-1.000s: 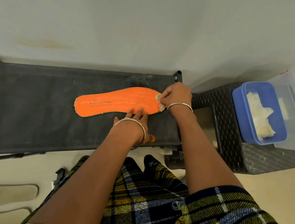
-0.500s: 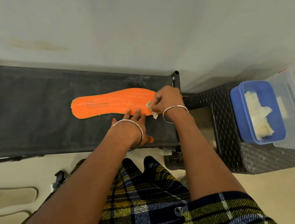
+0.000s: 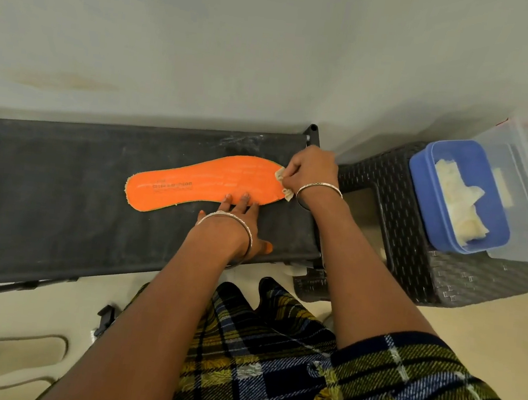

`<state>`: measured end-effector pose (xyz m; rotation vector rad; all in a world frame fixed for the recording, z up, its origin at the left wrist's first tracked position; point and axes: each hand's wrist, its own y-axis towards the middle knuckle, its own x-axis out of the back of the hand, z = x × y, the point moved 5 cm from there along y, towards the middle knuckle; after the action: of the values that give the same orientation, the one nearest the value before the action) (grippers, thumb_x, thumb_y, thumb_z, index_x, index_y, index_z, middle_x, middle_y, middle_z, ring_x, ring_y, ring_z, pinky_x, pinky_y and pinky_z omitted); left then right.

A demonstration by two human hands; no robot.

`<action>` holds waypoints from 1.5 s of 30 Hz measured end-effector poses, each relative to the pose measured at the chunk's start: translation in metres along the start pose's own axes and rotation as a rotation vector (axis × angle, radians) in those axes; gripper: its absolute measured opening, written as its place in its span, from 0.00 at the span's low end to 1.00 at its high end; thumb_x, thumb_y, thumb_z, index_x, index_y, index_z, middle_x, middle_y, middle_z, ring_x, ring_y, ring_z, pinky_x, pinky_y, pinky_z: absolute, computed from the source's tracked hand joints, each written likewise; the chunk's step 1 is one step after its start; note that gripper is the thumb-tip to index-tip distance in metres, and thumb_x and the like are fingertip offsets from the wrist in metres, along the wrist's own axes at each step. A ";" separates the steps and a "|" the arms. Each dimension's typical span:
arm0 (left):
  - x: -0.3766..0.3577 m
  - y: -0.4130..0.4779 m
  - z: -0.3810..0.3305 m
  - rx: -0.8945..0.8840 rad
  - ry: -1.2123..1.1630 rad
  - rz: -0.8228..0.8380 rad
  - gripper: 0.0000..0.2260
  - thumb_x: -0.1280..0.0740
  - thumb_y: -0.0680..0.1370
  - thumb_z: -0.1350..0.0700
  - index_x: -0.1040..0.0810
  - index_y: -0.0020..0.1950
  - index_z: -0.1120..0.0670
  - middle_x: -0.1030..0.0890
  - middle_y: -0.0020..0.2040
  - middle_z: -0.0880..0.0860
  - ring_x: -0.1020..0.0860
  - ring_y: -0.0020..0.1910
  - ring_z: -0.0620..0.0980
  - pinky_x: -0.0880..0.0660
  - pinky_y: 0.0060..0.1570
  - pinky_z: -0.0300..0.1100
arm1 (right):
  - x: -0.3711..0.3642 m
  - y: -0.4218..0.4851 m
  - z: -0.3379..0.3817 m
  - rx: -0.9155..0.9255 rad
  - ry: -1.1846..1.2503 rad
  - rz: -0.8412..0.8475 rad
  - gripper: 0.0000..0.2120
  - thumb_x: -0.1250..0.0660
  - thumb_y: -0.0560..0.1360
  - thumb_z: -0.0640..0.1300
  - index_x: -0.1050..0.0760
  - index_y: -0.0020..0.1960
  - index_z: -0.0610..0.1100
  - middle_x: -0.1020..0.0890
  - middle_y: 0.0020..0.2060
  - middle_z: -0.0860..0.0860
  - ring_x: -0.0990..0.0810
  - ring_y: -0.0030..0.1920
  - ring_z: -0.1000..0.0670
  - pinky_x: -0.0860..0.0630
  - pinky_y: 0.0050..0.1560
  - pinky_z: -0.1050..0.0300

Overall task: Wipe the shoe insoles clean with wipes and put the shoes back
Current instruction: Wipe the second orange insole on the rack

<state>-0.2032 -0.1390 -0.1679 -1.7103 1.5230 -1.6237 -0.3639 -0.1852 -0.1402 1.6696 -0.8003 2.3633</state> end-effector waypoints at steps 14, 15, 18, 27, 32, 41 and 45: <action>0.003 -0.001 -0.003 -0.002 0.016 0.009 0.42 0.40 0.78 0.36 0.63 0.79 0.51 0.65 0.79 0.50 0.64 0.77 0.58 0.51 0.75 0.61 | -0.011 -0.003 0.003 0.015 0.023 0.196 0.02 0.23 0.65 0.41 0.14 0.37 0.46 0.14 0.36 0.50 0.16 0.40 0.50 0.17 0.48 0.53; 0.003 -0.001 -0.003 -0.004 0.010 0.009 0.42 0.40 0.78 0.36 0.63 0.79 0.51 0.65 0.79 0.49 0.64 0.77 0.58 0.51 0.75 0.61 | -0.006 0.001 -0.002 -0.024 0.026 0.114 0.02 0.24 0.66 0.42 0.14 0.39 0.45 0.14 0.38 0.48 0.16 0.42 0.48 0.17 0.49 0.52; 0.003 -0.001 -0.001 -0.009 0.005 0.009 0.42 0.41 0.78 0.35 0.63 0.79 0.50 0.65 0.79 0.49 0.64 0.77 0.58 0.51 0.75 0.60 | 0.004 0.002 -0.005 -0.051 0.005 0.000 0.05 0.25 0.67 0.42 0.14 0.42 0.43 0.14 0.42 0.46 0.16 0.47 0.44 0.18 0.51 0.49; 0.003 -0.002 -0.002 -0.007 0.007 0.006 0.42 0.41 0.78 0.35 0.63 0.79 0.50 0.65 0.79 0.49 0.63 0.77 0.58 0.51 0.75 0.60 | 0.002 0.004 -0.007 -0.078 0.016 -0.004 0.07 0.25 0.66 0.44 0.15 0.44 0.42 0.15 0.43 0.45 0.16 0.48 0.44 0.18 0.51 0.49; 0.004 -0.003 -0.003 0.000 0.004 0.002 0.42 0.40 0.77 0.35 0.63 0.79 0.50 0.64 0.79 0.49 0.63 0.77 0.58 0.50 0.74 0.60 | -0.015 -0.008 0.006 0.038 0.048 0.284 0.03 0.22 0.63 0.41 0.14 0.36 0.47 0.14 0.35 0.51 0.15 0.40 0.52 0.17 0.47 0.54; 0.006 -0.002 -0.006 0.005 0.023 0.001 0.42 0.41 0.78 0.35 0.63 0.79 0.50 0.64 0.79 0.50 0.63 0.77 0.59 0.50 0.74 0.60 | -0.017 -0.005 0.005 0.028 -0.025 0.271 0.08 0.21 0.62 0.44 0.15 0.40 0.44 0.14 0.39 0.47 0.16 0.44 0.47 0.17 0.49 0.50; 0.006 -0.001 -0.007 -0.001 0.015 0.000 0.42 0.41 0.78 0.35 0.63 0.79 0.50 0.64 0.79 0.51 0.62 0.77 0.60 0.50 0.74 0.61 | -0.006 0.005 -0.002 -0.055 0.037 0.053 0.05 0.26 0.67 0.43 0.15 0.41 0.44 0.15 0.40 0.46 0.16 0.47 0.45 0.18 0.50 0.50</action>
<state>-0.2103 -0.1405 -0.1617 -1.7019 1.5311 -1.6395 -0.3655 -0.1867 -0.1480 1.5986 -0.9048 2.3763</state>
